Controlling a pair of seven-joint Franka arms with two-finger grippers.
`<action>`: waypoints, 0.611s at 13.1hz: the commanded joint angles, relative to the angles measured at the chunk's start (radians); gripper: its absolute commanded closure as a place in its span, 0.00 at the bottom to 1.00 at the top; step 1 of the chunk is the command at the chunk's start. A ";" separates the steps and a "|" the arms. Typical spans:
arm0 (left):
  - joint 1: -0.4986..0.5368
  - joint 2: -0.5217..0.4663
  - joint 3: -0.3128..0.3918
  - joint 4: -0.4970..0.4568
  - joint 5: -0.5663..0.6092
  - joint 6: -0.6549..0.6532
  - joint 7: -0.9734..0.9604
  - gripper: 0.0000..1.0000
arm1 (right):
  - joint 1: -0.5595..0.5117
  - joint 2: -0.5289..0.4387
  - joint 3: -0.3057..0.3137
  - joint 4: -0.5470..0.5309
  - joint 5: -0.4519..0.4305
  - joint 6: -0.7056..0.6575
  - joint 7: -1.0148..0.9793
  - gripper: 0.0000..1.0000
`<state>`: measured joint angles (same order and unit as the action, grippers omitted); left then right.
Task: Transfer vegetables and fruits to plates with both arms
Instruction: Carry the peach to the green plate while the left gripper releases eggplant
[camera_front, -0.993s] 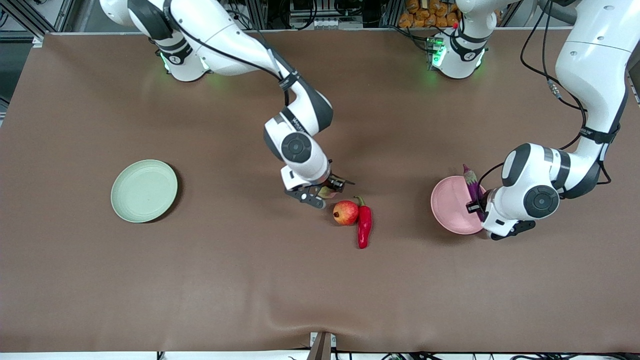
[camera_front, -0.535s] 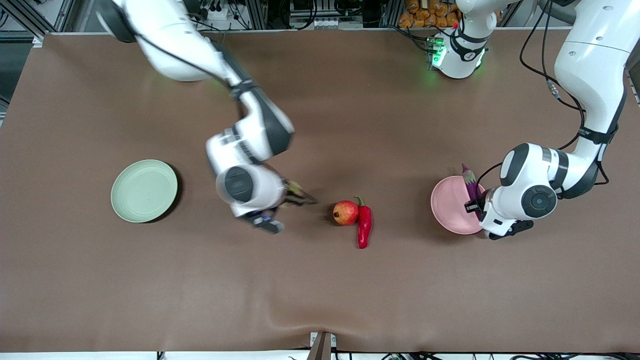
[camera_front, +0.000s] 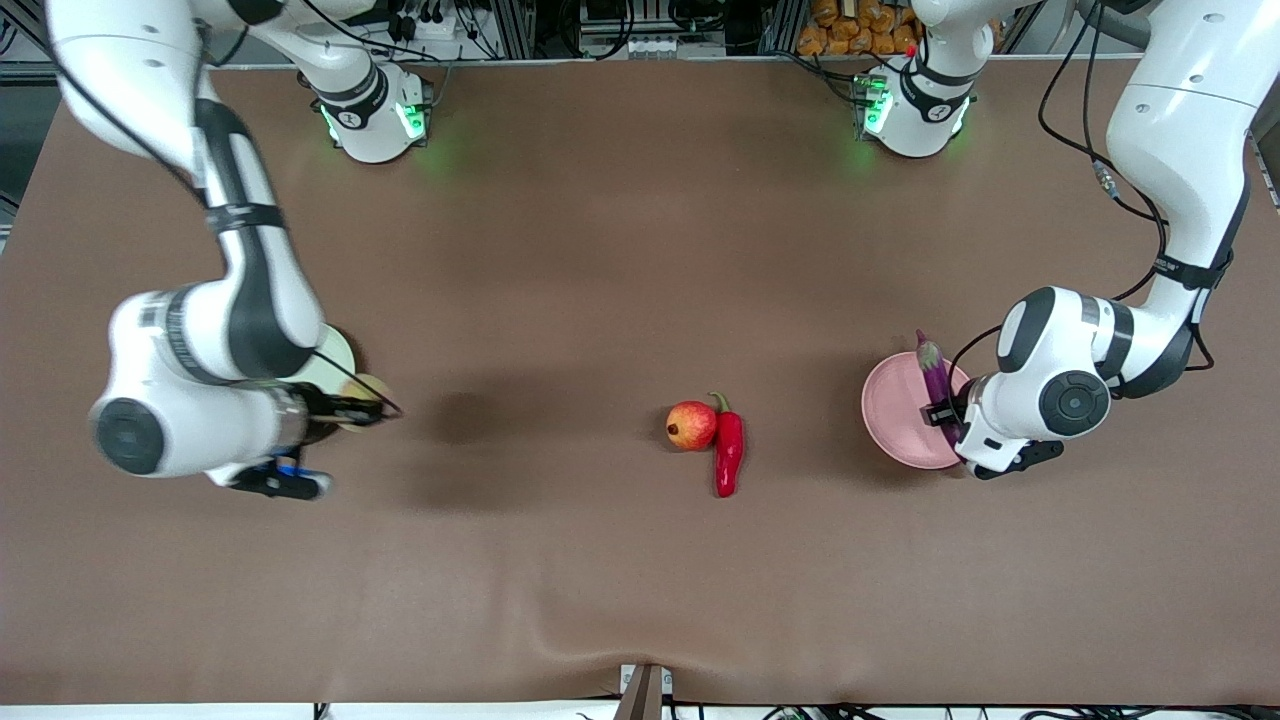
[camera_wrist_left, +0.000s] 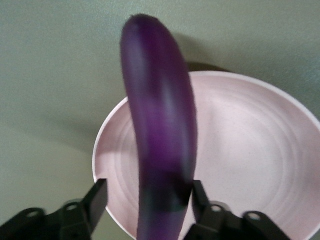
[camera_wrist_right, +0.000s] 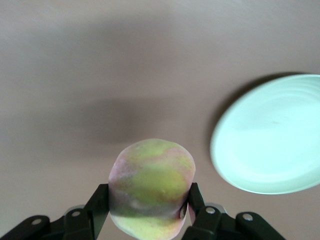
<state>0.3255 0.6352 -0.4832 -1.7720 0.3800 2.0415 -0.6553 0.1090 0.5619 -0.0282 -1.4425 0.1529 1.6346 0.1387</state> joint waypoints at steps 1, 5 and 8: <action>-0.011 -0.005 -0.023 0.028 0.013 -0.001 -0.055 0.00 | -0.115 -0.147 0.022 -0.266 -0.033 0.092 -0.210 1.00; -0.109 0.004 -0.029 0.117 0.010 -0.003 -0.133 0.00 | -0.233 -0.186 0.022 -0.501 -0.033 0.288 -0.386 1.00; -0.189 0.034 -0.028 0.192 -0.034 -0.003 -0.184 0.00 | -0.287 -0.174 0.024 -0.570 -0.033 0.386 -0.468 1.00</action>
<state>0.1792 0.6356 -0.5162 -1.6456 0.3728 2.0455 -0.8110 -0.1387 0.4361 -0.0280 -1.9403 0.1314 1.9734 -0.2779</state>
